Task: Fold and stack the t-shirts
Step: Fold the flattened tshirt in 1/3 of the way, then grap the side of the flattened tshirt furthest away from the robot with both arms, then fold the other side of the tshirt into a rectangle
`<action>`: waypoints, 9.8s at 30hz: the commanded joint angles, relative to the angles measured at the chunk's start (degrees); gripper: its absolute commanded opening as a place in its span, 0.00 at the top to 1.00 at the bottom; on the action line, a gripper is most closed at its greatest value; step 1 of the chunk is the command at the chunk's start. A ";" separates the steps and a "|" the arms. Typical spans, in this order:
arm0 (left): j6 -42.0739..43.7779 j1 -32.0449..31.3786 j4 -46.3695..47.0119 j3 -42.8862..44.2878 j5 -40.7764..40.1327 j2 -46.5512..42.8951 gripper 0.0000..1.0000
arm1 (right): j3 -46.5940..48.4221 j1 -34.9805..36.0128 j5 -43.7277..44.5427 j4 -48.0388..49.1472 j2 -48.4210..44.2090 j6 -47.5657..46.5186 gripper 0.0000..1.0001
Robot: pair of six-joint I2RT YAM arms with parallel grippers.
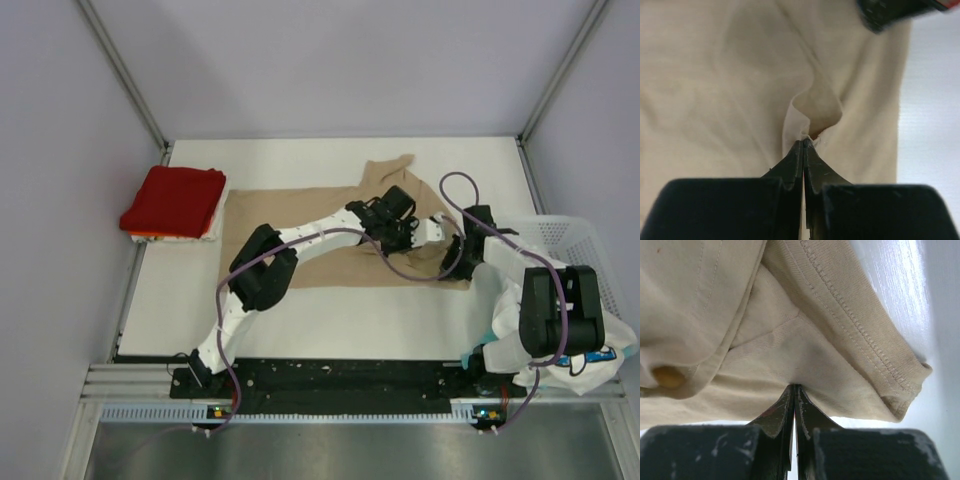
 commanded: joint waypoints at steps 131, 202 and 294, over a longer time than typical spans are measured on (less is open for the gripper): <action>7.59 41.77 -4.92 -68.12 -19.26 -56.46 1.00 | -5.07 7.49 17.85 -7.50 -10.66 11.04 1.00; 24.91 50.21 -33.66 -1.32 -11.62 -0.67 0.48 | 70.16 5.91 -0.97 -18.76 49.96 1.63 0.50; 21.57 46.25 -31.30 -46.50 -22.87 -50.07 0.56 | 2.15 32.27 1.85 -10.32 -6.27 9.18 1.00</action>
